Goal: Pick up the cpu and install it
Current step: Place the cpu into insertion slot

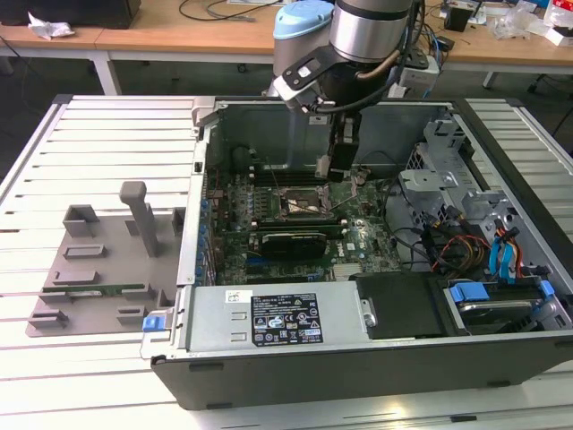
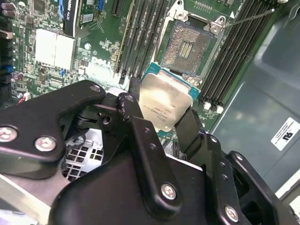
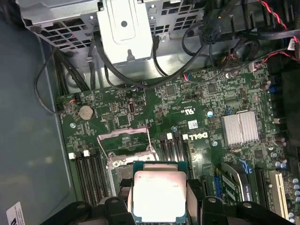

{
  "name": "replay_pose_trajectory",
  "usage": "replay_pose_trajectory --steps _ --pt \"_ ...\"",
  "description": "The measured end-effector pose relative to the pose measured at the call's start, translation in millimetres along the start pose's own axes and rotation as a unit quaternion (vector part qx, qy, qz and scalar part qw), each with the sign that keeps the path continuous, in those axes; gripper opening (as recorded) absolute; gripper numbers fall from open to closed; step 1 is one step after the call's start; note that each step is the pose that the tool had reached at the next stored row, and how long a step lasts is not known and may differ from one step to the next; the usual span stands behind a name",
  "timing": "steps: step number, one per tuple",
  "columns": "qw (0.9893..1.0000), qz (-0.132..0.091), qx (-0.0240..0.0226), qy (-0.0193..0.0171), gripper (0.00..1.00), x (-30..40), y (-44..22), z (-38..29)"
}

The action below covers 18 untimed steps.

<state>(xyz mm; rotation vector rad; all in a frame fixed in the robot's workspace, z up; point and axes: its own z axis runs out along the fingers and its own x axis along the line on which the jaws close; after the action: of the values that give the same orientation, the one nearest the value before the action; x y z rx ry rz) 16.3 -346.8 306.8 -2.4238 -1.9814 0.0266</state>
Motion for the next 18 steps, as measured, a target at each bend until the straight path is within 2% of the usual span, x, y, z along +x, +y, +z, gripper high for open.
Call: replay_pose_trajectory --steps 3,4,6,7,9,11,12,18 --pt "0.9999 0.012 0.0001 0.0002 0.55 0.0 0.0 0.0" --pt "1.0 0.01 0.0001 0.0002 0.55 0.0 0.0 0.0" --pt "0.9997 -0.026 -0.0002 -0.0006 0.55 0.0 0.0 0.0" --pt "0.9988 -0.048 -0.0003 -0.001 0.55 0.0 0.0 0.0" --pt "0.9957 -0.092 -0.0006 -0.0019 0.55 0.0 0.0 0.0" --pt "0.994 -0.109 -0.0007 -0.0022 0.55 0.0 0.0 0.0" --pt "0.9927 -0.121 -0.0008 -0.0024 0.55 0.0 0.0 0.0" --pt "0.9926 -0.122 -0.0008 -0.0025 0.55 0.1 0.0 0.3"
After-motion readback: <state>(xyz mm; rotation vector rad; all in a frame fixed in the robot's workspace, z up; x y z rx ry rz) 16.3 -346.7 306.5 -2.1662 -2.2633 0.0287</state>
